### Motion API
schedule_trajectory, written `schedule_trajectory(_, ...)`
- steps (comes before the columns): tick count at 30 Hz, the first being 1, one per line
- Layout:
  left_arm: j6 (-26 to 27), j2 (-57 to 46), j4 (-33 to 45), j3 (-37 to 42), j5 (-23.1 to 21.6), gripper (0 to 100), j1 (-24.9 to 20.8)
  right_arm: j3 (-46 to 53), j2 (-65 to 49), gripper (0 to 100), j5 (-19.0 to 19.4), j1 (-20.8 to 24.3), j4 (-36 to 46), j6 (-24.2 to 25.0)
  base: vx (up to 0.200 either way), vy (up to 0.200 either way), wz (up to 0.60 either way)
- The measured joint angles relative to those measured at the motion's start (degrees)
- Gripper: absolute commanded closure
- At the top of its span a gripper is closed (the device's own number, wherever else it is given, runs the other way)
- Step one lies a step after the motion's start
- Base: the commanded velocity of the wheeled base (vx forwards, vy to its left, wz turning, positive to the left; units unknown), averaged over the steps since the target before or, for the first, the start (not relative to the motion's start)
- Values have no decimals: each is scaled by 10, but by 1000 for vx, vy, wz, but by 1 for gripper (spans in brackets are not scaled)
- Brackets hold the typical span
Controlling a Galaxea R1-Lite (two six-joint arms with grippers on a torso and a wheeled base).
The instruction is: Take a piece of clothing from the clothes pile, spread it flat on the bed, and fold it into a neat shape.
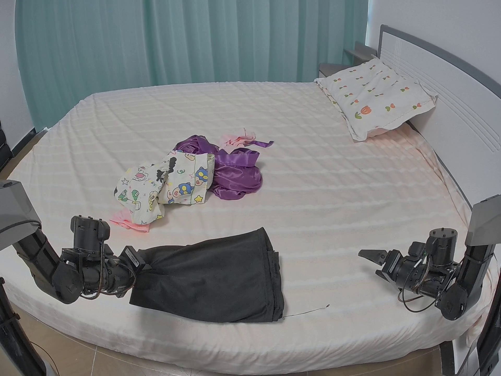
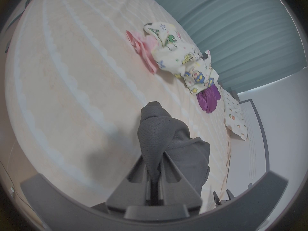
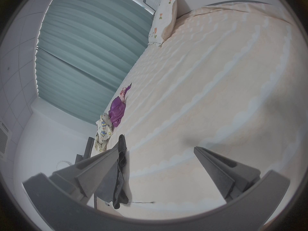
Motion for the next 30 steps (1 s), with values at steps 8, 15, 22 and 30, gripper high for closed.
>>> schedule_trajectory(8, 1, 2, 0, 0, -2, 100, 11, 6, 10, 0, 0, 1, -2, 0, 0, 200, 0)
schedule_trajectory(15, 1, 4, 0, 0, -2, 100, 16, 8, 11, 0, 0, 2, -1, 0, 0, 200, 0)
schedule_trajectory(22, 4, 4, 0, -2, -4, 100, 26, 8, 12, 0, 0, 3, -1, 0, 0, 200, 0)
schedule_trajectory(30, 3, 7, 0, -3, -13, 100, 32, 8, 14, 0, 0, 5, -1, 0, 0, 200, 0)
